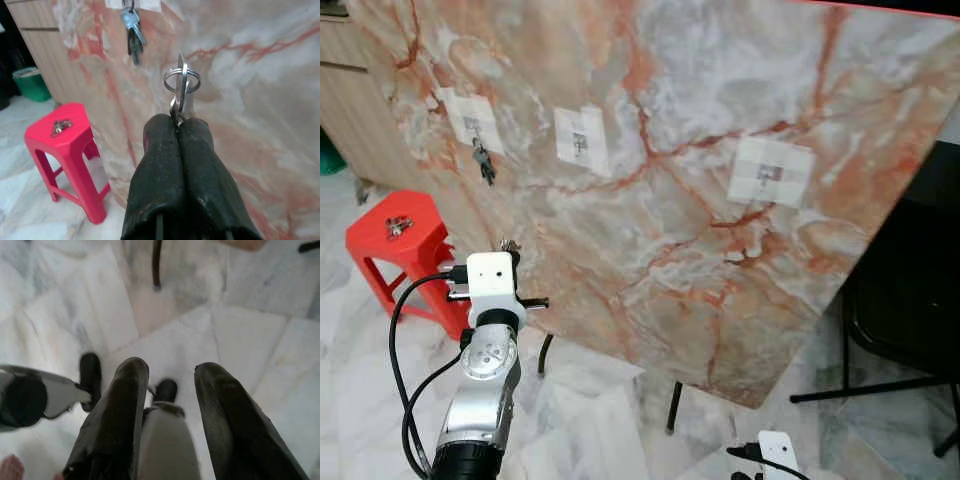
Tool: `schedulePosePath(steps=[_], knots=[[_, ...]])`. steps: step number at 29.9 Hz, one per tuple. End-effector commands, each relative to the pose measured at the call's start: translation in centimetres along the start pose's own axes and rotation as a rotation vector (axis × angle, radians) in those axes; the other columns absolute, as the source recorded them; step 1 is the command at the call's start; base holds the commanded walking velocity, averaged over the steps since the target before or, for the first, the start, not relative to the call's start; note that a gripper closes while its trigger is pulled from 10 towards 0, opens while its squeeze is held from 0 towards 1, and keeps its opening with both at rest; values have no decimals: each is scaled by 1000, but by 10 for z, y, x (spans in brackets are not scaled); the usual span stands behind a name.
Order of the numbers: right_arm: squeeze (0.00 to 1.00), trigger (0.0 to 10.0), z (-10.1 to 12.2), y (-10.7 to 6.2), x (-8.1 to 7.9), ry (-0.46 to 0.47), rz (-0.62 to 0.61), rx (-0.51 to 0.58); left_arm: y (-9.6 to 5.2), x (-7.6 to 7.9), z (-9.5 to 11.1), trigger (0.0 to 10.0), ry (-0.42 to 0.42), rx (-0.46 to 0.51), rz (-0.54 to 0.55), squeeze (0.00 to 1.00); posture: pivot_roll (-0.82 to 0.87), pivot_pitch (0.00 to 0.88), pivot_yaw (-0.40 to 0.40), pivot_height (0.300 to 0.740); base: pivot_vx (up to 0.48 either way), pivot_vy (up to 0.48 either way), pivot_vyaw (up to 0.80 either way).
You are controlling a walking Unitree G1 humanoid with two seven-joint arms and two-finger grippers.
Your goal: Hang keys on a hook
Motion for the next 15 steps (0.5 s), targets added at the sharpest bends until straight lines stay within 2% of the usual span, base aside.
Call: schedulePosePath(steps=[1, 8, 11, 15], knots=[[0, 10000, -9, -2, 7, 13, -18, -20, 2, 9, 9, 10000, -14, 28, -26, 0, 89, 22, -30, 723, 277, 0, 0], [0, 10000, -9, -2, 7, 15, -18, -21, 2, 21, 9, 10000, 18, 23, -93, 0, 90, 23, -28, 723, 273, 0, 0], [0, 10000, -9, -2, 6, 18, -18, -20, -1, 30, 9, 10000, 37, 29, -133, 0, 90, 23, -28, 723, 0, 0, 0], [0, 10000, -9, -2, 6, 19, -18, -20, -1, 32, 9, 10000, 55, 26, -142, 0, 90, 33, -30, 723, 0, 0, 0]])
Point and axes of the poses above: a point about 5 cm out from each wrist's last joint towards the gripper, its own y axis pointing out of the wrist towards the gripper, its own z axis along the axis of the wrist's last joint, x = y × z, the point moved 6 cm from there along y, pointing out of the wrist towards the gripper, and after that the axes turned 5 degrees about -y, right-handed, at the moved point
